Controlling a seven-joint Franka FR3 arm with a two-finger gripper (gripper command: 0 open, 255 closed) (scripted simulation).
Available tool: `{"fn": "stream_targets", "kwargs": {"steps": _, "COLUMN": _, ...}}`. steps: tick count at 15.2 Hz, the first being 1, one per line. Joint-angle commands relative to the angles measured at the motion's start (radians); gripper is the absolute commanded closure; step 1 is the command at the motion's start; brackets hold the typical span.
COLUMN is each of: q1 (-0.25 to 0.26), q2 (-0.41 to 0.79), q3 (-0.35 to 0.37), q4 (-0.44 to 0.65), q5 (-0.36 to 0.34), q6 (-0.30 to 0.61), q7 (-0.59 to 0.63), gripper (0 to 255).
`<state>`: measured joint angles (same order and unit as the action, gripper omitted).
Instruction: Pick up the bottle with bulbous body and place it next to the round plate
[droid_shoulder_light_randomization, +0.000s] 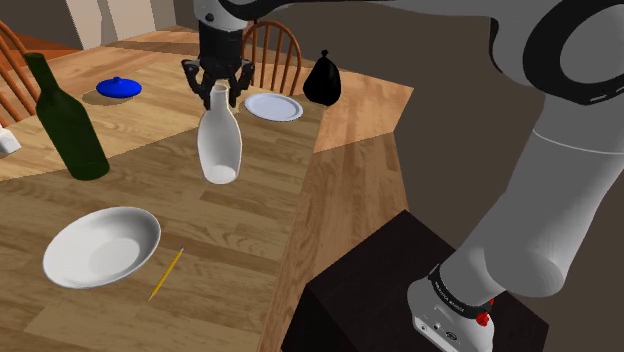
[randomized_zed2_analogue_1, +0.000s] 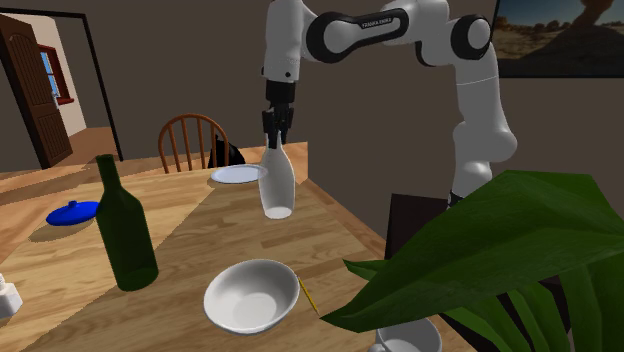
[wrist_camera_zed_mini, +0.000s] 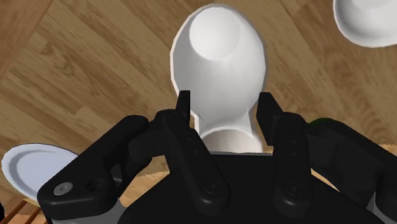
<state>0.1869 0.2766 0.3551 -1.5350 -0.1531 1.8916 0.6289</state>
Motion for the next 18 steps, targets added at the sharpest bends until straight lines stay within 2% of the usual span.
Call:
{"fn": "stream_targets", "kwargs": {"steps": 1, "q1": -0.032, "q2": -0.014, "q3": -0.013, "q4": -0.017, "q5": 0.012, "q6": 0.008, "q7": -0.046, "gripper": 255}}
{"fn": "stream_targets", "kwargs": {"steps": 10, "q1": -0.16, "q2": -0.01, "q3": -0.077, "q4": -0.007, "q5": 0.049, "q6": 0.014, "q7": -0.247, "gripper": 255}}
{"fn": "stream_targets", "kwargs": {"steps": 18, "q1": -0.262, "q2": 0.06, "q3": -0.131, "q4": 0.097, "q5": 0.067, "q6": -0.014, "q7": -0.414, "gripper": 255}}
